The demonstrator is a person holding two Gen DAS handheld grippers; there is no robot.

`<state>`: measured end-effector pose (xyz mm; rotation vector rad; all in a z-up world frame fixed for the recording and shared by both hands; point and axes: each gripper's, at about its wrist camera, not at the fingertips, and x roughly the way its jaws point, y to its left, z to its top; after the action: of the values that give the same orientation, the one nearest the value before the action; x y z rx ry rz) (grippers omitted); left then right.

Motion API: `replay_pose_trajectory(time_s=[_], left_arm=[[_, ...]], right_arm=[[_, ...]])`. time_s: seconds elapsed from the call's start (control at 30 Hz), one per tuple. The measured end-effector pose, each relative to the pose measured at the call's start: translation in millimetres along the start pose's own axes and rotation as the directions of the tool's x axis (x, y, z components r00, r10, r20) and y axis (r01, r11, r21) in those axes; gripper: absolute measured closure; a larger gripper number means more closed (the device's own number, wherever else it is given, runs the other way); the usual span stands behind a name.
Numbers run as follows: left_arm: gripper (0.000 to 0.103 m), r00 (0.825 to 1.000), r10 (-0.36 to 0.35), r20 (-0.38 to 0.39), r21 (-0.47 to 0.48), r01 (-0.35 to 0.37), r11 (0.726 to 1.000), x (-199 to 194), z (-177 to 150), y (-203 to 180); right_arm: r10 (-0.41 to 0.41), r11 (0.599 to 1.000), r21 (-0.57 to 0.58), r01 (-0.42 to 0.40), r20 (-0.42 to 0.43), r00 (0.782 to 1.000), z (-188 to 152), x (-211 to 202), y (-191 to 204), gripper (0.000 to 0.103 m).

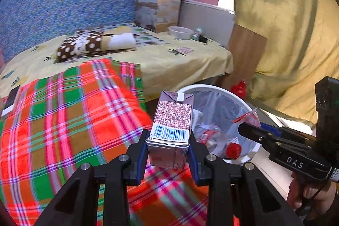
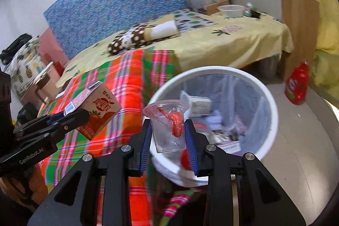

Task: Collect trash
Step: 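Carry the cup and juice carton over the trash bin, then open both tools to drop the cup and carton into the bin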

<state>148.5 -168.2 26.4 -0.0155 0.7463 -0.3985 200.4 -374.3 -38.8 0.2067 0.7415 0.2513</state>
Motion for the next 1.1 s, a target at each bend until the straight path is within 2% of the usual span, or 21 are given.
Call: replay_pose_trajectory(time_s=[0.23, 0.67, 0.83, 0.97, 1.1], left_arm=[[0.07, 0.998, -0.045, -0.04, 0.04, 0.046, 0.998, 29.6, 4.7, -20.5], [0.07, 0.99, -0.066, -0.122, 0.075, 0.076, 0.994, 84.1, 10.9, -35.6], [0.069, 0.986, -0.086, -0.145, 0.08, 0.099, 0.992, 95.4, 9.7, -39.5], [0.069, 0.982, -0.105, -0.156, 0.07, 0.117, 0.991, 97.6, 11.4, -40.6], [0.069, 0.981, -0.115, -0.156, 0.065, 0.126, 0.99, 96.6, 11.6, -40.5]], right_arm=[[-0.038, 0.998, 0.041, 0.039, -0.014, 0.999, -2.6, 4.4, -17.9, 0.069], [-0.091, 0.992, 0.081, 0.098, -0.082, 0.992, -4.7, 22.0, -43.1, 0.069], [-0.097, 0.991, 0.087, 0.106, -0.101, 0.99, -6.8, 22.6, -47.1, 0.069], [-0.107, 0.988, 0.099, 0.117, -0.1, 0.989, -6.7, 22.9, -51.1, 0.062], [-0.112, 0.988, 0.097, 0.121, -0.099, 0.989, -5.8, 22.5, -51.5, 0.062]])
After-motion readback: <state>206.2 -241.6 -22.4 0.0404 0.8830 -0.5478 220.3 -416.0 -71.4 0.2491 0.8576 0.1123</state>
